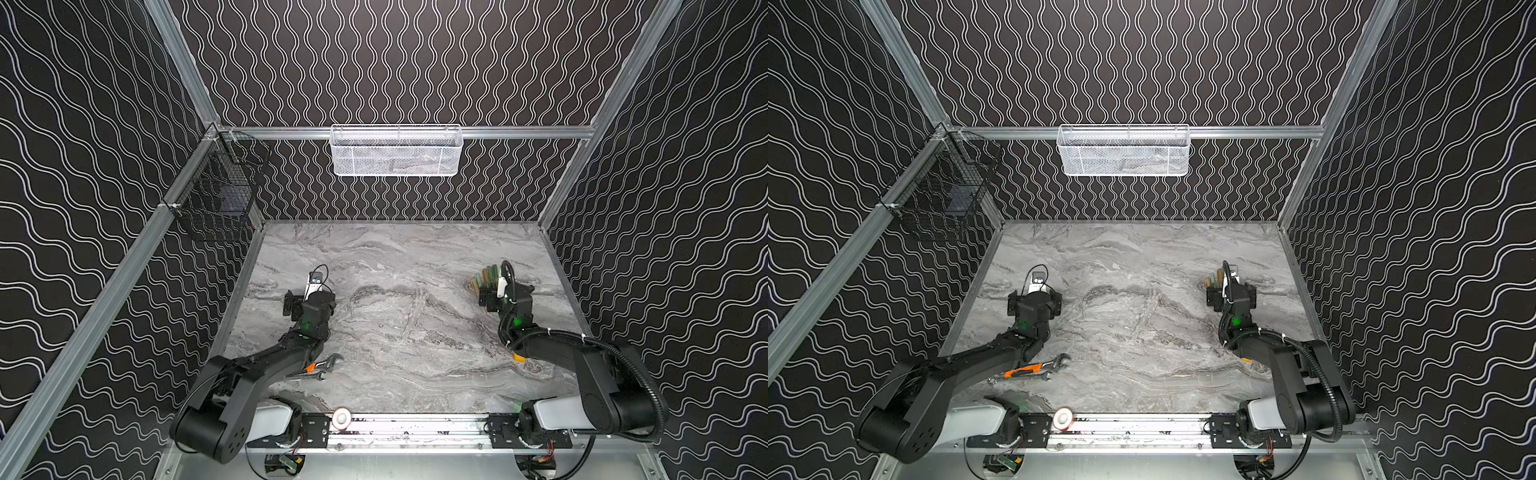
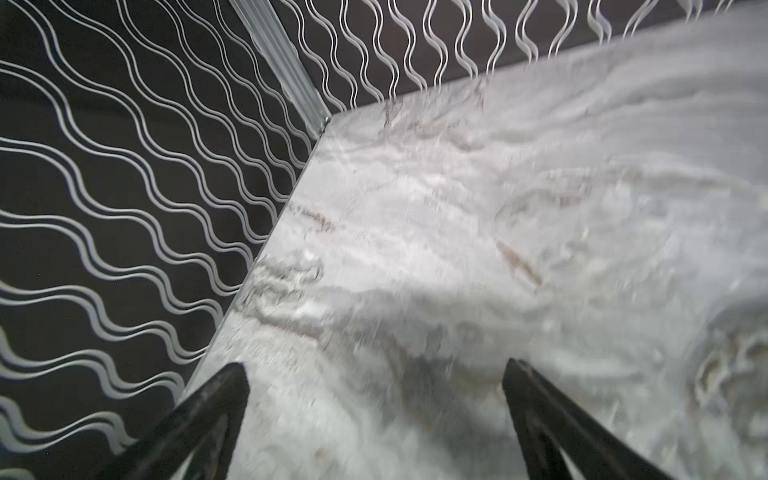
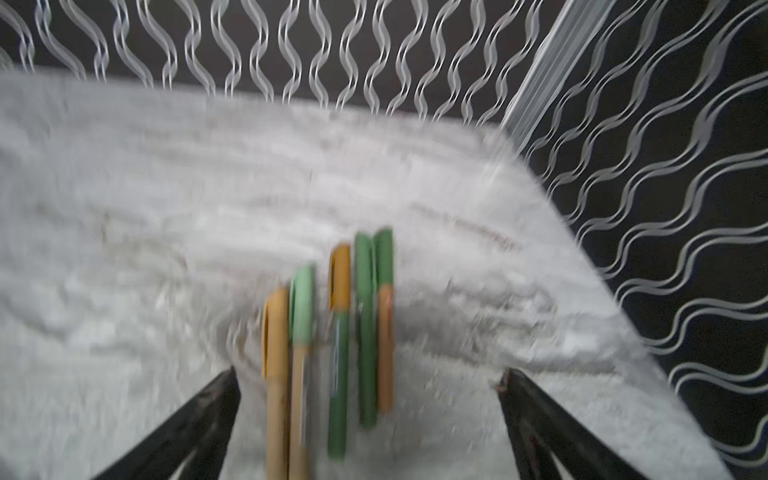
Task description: Insert the pens into the pen caps
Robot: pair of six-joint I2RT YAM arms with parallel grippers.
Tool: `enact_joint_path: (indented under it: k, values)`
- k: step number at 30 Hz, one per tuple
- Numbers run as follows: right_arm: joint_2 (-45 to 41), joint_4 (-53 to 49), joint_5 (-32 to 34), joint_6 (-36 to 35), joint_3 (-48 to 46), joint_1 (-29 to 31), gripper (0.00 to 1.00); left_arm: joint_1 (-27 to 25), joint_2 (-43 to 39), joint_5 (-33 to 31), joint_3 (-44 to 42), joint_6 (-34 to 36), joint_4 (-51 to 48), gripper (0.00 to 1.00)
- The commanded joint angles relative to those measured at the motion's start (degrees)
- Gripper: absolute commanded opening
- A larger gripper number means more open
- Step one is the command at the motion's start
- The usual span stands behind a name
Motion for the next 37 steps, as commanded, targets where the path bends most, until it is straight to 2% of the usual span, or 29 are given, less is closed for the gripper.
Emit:
enact_joint_path:
  k: [1, 3, 5, 6, 7, 9, 12, 15, 17, 18, 19, 20, 21, 22, 24, 27, 30, 37]
  values:
    - [0.20, 10.87, 3.19, 0.49, -2.25, -0.43, 1.00, 1.36, 1.88, 7.13, -0.81, 4.79, 15.41, 0.99]
    - [0.11, 12.54, 2.85, 1.45, -3.43, -1.21, 1.00, 1.93, 3.56, 9.51, -1.37, 7.35, 19.60, 0.99]
    - [0.61, 13.41, 1.71, 2.73, -4.31, -2.47, 1.00, 2.40, 7.91, 11.57, -3.77, 9.16, 28.14, 0.99]
    - [1.36, 15.45, 1.26, 3.13, -5.05, -2.89, 0.99, 2.62, 9.69, 9.83, -4.50, 9.78, 33.64, 0.99]
    - [2.53, 18.49, 1.13, 3.26, -6.14, -3.26, 0.99, 3.08, 8.81, 9.64, -4.98, 7.86, 33.09, 0.99]
    - [4.50, 25.31, 1.41, 2.66, -8.30, -3.65, 0.99, 5.21, 7.63, 13.16, -4.74, 5.68, 29.36, 0.99]
    - [3.23, 26.37, 1.25, 5.31, -10.36, -4.78, 1.00, 7.42, 7.32, 15.62, -2.96, 3.60, 25.00, 0.99]
    - [4.37, 30.79, -1.00, 6.97, -12.37, -6.81, 1.00, 9.82, 8.56, 17.73, -2.66, 1.37, 24.67, 0.99]
    - [7.20, 33.04, -1.88, 7.25, -12.07, -7.77, 1.00, 10.62, 12.70, 16.75, -2.22, 1.96, 30.04, 0.99]
    - [9.14, 35.16, -0.99, 6.33, -11.52, -7.71, 0.99, 11.09, 10.08, 18.07, -1.57, -0.09, 23.70, 0.99]
    - [7.93, 30.49, -1.53, 6.98, -10.46, -7.72, 1.00, 11.84, 9.93, 19.03, -1.51, -0.55, 22.47, 0.99]
    - [6.38, 25.32, -1.25, 8.40, -9.31, -7.86, 0.99, 11.95, 11.53, 18.66, -1.84, 0.48, 26.32, 0.99]
    - [5.78, 23.53, -1.76, 9.08, -8.80, -8.24, 0.99, 11.78, 11.07, 18.61, -1.89, 0.42, 26.11, 0.99]
    - [6.61, 25.55, -1.32, 9.05, -9.03, -8.39, 0.99, 11.77, 10.23, 19.12, -1.69, -0.08, 23.79, 0.99]
    - [8.41, 30.71, -1.35, 7.68, -9.90, -8.41, 1.00, 11.76, 11.45, 18.88, -2.08, 0.99, 27.14, 0.99]
    - [6.70, 25.55, -1.18, 9.00, -9.05, -8.52, 0.99, 11.69, 11.44, 19.46, -2.13, 1.21, 27.01, 0.99]
    - [8.01, 29.82, -1.35, 7.94, -9.83, -8.56, 1.00, 11.69, 11.29, 19.61, -1.94, 1.09, 26.54, 0.99]
    - [7.61, 28.49, -1.38, 8.28, -9.58, -8.55, 0.99, 11.69, 11.31, 19.67, -1.87, 1.11, 26.29, 0.99]
